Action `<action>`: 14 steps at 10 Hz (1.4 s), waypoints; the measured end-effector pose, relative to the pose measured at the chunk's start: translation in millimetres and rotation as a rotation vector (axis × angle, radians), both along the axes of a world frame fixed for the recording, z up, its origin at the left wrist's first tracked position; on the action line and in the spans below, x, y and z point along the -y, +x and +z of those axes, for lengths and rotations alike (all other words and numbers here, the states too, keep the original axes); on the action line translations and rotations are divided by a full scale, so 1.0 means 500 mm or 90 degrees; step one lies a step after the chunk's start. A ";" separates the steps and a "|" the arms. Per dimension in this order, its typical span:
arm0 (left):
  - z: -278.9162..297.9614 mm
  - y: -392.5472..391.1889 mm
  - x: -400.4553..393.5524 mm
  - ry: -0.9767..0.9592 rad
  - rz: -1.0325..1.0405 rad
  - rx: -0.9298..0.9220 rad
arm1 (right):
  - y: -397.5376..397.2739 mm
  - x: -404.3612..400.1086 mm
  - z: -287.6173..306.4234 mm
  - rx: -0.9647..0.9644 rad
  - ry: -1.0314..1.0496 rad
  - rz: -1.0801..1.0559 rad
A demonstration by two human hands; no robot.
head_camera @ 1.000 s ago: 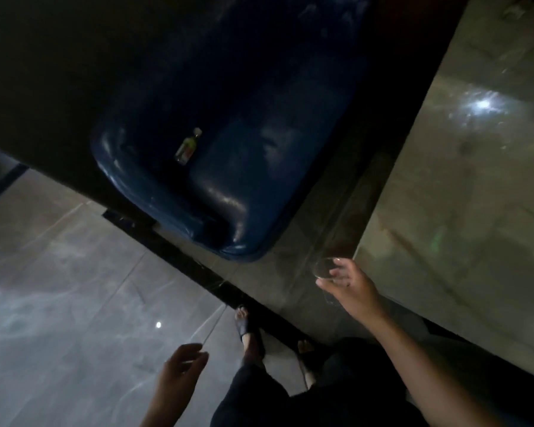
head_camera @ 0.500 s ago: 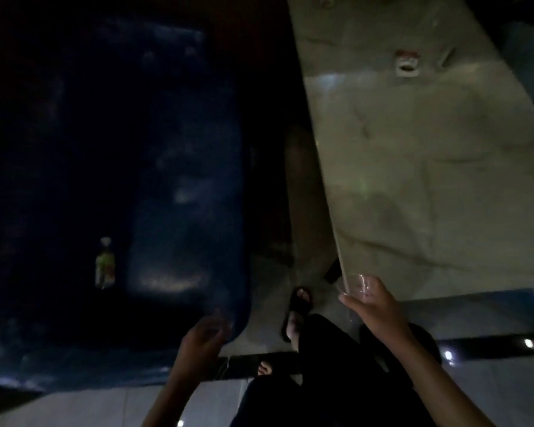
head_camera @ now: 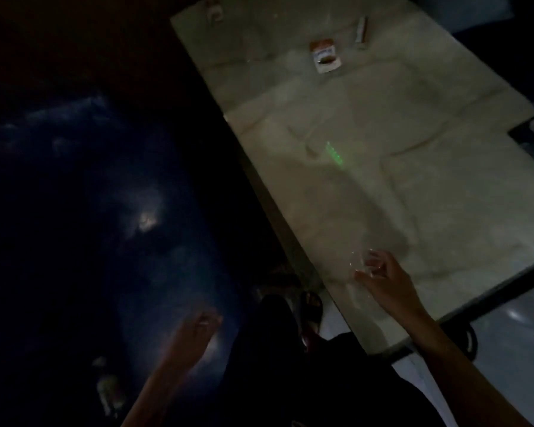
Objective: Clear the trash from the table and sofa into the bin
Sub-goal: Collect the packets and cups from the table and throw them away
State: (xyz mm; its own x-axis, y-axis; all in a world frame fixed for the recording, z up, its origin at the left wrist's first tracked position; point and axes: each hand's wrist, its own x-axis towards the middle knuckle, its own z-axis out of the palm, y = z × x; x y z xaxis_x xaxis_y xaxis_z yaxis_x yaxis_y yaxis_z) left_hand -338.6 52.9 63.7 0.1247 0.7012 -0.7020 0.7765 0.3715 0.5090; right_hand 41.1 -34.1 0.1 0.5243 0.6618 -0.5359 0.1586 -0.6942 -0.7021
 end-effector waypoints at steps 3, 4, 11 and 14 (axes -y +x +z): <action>-0.040 0.142 -0.395 -0.040 -0.209 -0.059 | 0.005 -0.182 -0.003 0.028 0.009 -0.184; -0.037 0.238 -0.497 -0.014 -0.314 -0.034 | -0.011 -0.218 0.008 0.028 -0.002 -0.250; -0.052 0.644 -0.840 0.227 -0.623 0.058 | 0.060 -0.498 0.046 -0.051 0.032 -0.392; -0.166 0.699 -1.133 0.230 -0.791 -0.108 | 0.124 -0.814 0.025 -0.016 -0.036 -0.332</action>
State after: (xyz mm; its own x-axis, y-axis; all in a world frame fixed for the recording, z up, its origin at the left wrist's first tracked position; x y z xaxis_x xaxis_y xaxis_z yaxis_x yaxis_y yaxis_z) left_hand 11.0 619.5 -19.2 0.7508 0.3334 -0.5701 0.5639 -0.7730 0.2906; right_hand 103.0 372.8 12.5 0.7627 0.2855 -0.5803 -0.2349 -0.7137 -0.6599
